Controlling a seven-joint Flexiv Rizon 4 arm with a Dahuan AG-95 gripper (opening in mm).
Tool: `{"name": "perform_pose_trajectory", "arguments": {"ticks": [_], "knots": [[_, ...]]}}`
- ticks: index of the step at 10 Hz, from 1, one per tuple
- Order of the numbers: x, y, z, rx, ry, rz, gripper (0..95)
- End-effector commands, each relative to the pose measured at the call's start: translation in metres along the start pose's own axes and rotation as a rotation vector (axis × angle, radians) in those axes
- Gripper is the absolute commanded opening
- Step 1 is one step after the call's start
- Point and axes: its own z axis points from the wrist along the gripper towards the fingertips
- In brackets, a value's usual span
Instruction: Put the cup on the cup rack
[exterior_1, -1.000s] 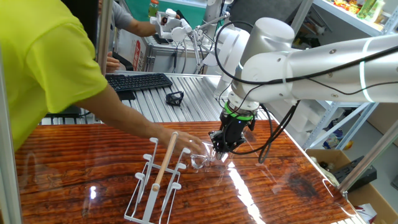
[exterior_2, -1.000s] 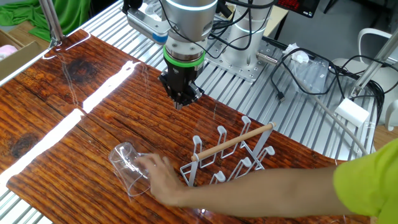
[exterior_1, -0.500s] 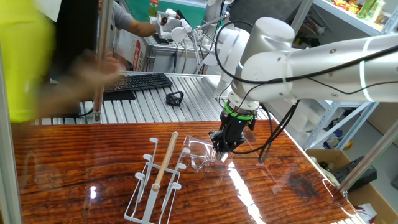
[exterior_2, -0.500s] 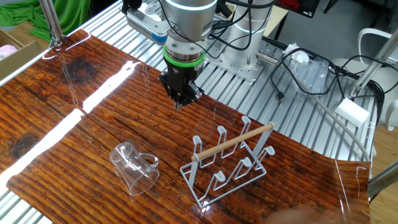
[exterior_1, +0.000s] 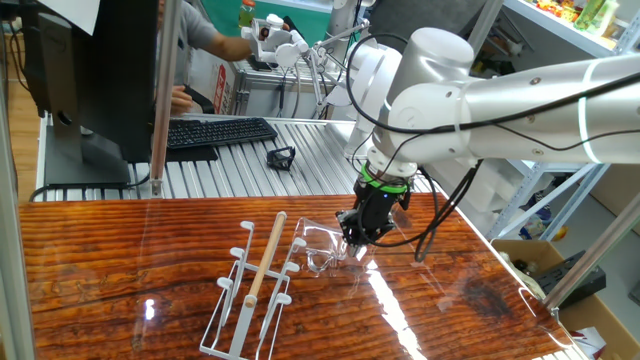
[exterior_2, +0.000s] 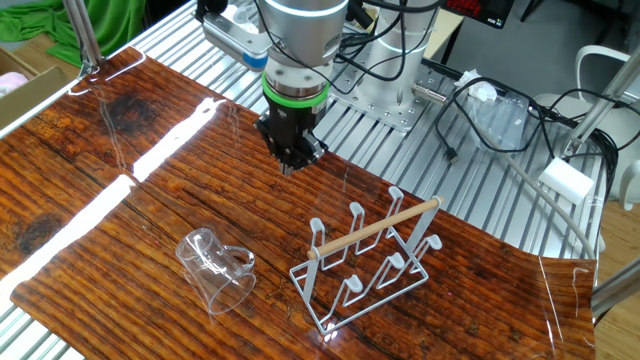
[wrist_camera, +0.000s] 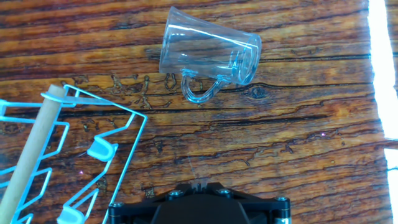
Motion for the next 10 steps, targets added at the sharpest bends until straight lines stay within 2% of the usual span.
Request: {"name": "perform_pose_trajectory", "arguments": {"ticks": [1,10], "knots": [[-0.0008,0.0007,-0.0003,0.0,-0.004,0.007,0.0],[-0.0008,0.0007,-0.0003,0.0,-0.006,0.0,0.0]]}}
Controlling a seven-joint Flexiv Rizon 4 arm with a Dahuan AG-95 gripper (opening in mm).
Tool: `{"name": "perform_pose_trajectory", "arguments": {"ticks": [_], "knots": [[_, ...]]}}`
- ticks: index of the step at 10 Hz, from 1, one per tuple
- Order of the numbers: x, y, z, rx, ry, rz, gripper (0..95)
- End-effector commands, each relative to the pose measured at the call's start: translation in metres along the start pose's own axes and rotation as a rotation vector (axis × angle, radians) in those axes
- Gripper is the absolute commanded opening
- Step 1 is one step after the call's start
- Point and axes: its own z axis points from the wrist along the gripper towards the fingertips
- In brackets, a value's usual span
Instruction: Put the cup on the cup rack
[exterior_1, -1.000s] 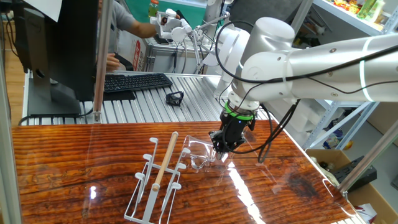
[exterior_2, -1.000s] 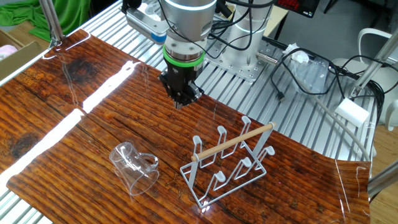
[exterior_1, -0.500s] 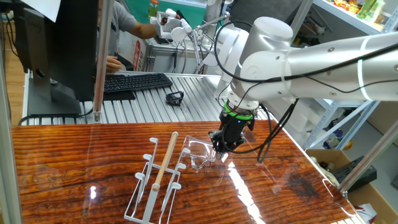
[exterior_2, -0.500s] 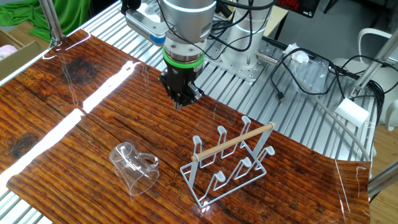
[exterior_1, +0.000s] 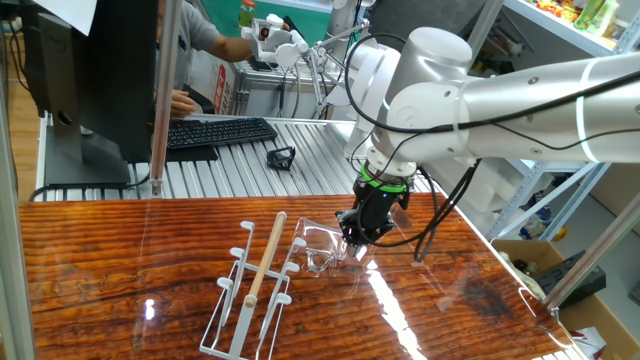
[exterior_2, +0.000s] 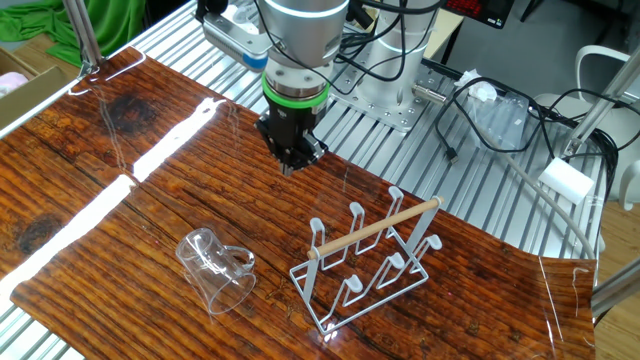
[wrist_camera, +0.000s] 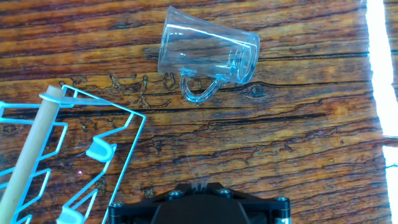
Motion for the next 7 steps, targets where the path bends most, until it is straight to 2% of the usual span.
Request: {"name": "perform_pose_trajectory", "arguments": {"ticks": [1,7], "knots": [[0.0004,-0.0001,-0.0003,0.001,0.0,-0.002,0.0],[0.0004,-0.0001,-0.0003,0.002,0.0,0.006,0.0]]}}
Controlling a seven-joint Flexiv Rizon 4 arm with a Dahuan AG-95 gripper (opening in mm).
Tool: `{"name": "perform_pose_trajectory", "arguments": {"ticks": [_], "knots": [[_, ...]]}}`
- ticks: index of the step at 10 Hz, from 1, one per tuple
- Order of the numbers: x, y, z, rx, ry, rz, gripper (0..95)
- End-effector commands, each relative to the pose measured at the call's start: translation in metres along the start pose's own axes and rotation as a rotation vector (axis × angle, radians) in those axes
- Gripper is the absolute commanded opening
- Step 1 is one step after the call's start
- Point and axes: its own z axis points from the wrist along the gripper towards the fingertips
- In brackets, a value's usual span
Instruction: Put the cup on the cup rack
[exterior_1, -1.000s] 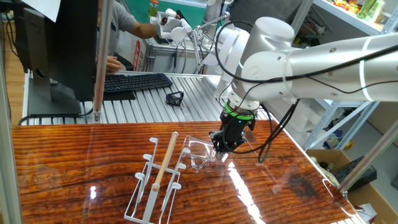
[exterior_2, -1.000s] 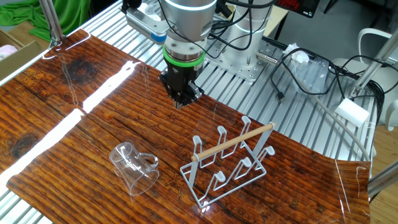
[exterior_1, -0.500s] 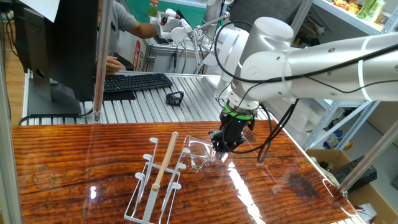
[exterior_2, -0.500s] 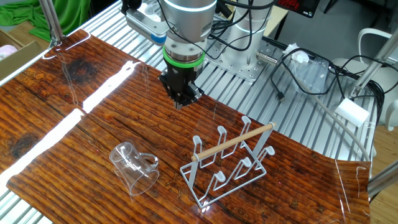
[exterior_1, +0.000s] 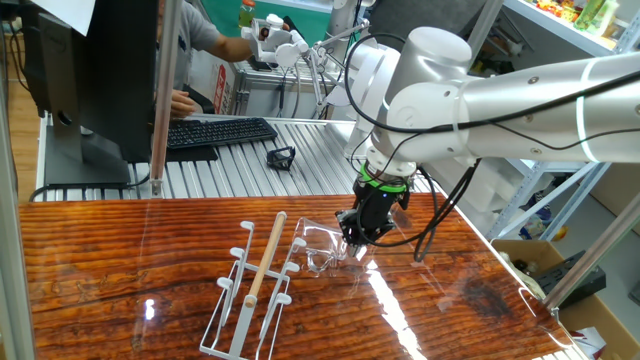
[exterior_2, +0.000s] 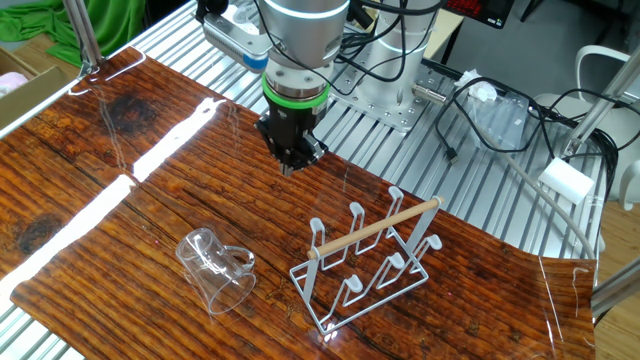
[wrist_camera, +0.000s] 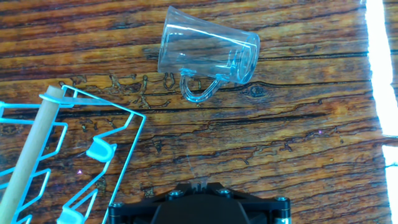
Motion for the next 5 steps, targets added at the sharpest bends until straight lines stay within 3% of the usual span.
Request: {"name": "perform_pose_trajectory", "arguments": {"ticks": [1,5], "knots": [[0.0,-0.0002,0.0,0.0,0.0,0.003,0.0],[-0.0001,-0.0001,0.0001,-0.001,0.004,-0.011,0.0]]}}
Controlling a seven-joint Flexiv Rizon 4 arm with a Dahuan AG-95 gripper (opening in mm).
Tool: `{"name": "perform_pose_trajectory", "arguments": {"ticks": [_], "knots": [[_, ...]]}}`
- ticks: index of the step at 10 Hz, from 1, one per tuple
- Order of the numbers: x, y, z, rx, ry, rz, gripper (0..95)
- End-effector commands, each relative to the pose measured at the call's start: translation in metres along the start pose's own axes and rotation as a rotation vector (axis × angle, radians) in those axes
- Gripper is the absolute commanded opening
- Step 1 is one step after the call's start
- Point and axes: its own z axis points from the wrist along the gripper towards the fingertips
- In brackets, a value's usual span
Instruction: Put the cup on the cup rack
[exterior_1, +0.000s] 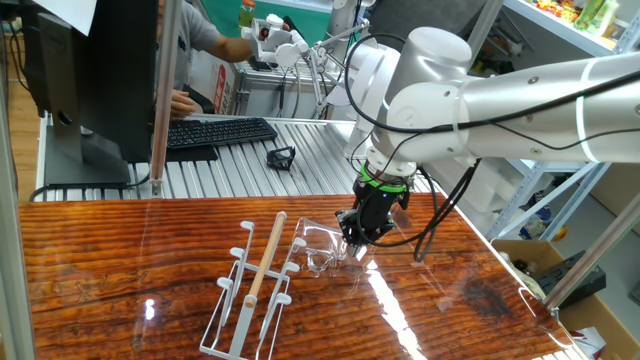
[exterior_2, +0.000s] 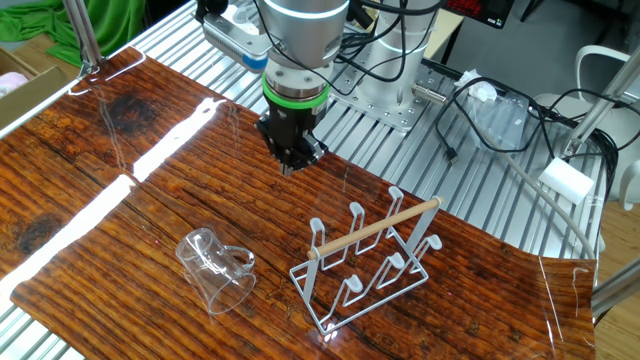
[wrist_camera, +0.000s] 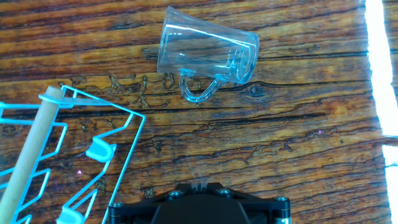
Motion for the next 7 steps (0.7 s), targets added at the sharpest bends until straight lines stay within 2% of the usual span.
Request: {"name": "perform_pose_trajectory", "arguments": {"ticks": [1,2,3,5,7], "knots": [[0.0,0.0,0.0,-0.001,0.001,0.018,0.0],[-0.001,0.0,0.0,-0.029,0.005,0.073,0.0],[-0.002,0.001,0.001,-0.039,0.007,0.086,0.0],[-0.013,0.002,0.01,-0.042,0.001,0.121,0.0],[-0.022,-0.001,0.012,-0.041,0.004,0.147,0.0]]}}
